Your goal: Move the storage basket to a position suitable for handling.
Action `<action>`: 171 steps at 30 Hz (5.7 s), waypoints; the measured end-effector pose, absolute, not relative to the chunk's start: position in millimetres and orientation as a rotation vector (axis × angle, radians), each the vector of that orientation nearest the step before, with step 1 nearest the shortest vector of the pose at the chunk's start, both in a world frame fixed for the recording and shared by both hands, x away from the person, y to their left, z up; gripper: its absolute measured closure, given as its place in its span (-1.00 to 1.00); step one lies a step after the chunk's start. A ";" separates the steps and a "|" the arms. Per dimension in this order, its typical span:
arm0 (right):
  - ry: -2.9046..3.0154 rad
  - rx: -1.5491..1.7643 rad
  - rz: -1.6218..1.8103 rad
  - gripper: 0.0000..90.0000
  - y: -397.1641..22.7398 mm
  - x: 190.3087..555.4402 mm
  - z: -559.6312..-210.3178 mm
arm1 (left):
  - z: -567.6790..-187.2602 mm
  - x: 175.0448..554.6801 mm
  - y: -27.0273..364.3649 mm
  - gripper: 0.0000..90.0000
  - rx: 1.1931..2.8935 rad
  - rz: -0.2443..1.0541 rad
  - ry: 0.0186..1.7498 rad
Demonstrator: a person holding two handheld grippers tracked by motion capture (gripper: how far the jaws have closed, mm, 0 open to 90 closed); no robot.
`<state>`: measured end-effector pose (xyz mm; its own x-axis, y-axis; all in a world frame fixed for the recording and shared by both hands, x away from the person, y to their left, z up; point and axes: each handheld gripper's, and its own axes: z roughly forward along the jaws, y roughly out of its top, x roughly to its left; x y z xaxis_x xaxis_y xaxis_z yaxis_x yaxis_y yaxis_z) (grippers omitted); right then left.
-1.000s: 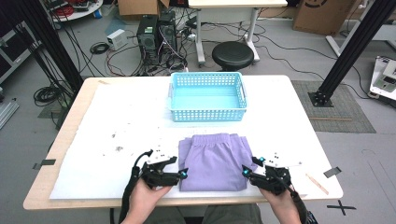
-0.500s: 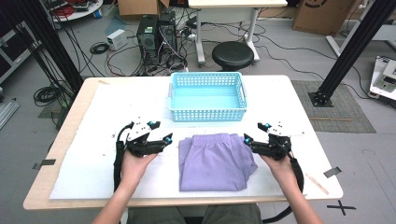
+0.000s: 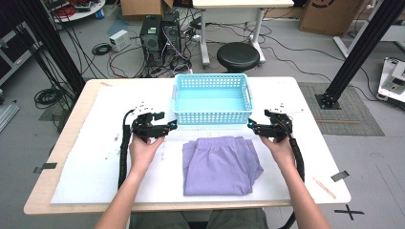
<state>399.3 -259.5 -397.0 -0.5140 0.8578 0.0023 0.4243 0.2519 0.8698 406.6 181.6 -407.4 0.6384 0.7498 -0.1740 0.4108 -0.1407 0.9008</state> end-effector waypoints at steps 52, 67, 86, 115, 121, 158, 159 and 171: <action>2.204 1.118 1.150 -0.08 -246.6 445.4 -416.6 | -423.8 450.9 144.8 -0.08 1.963 0.427 0.955; 2.223 1.107 1.173 -0.06 -250.5 424.1 -414.9 | -419.5 428.6 145.6 -0.06 1.979 0.410 0.944; 2.227 1.091 1.183 -0.04 -255.1 399.1 -417.0 | -422.1 407.2 144.1 -0.05 1.988 0.408 0.927; 2.192 1.134 1.178 -0.08 -261.1 402.7 -418.8 | -424.3 407.5 134.3 -0.05 1.960 0.412 0.936; 2.191 1.140 1.180 -0.09 -261.7 403.1 -419.2 | -424.7 407.0 133.9 -0.05 1.964 0.421 0.932; 2.020 1.097 1.219 -0.36 -292.1 341.7 -412.9 | -408.3 344.9 215.9 -0.37 1.779 0.521 0.899; 2.020 1.099 1.219 -0.36 -292.6 341.9 -412.9 | -408.6 345.1 215.6 -0.37 1.780 0.522 0.900; 2.014 1.096 1.225 -0.36 -292.7 340.5 -411.3 | -407.8 342.7 214.6 -0.37 1.787 0.513 0.889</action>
<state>340.5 -292.7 -411.3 -0.5264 0.8497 -0.0308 0.3635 0.2576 0.8953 342.7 214.6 -407.8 0.6352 0.7697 -0.0634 0.3304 -0.1967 0.9231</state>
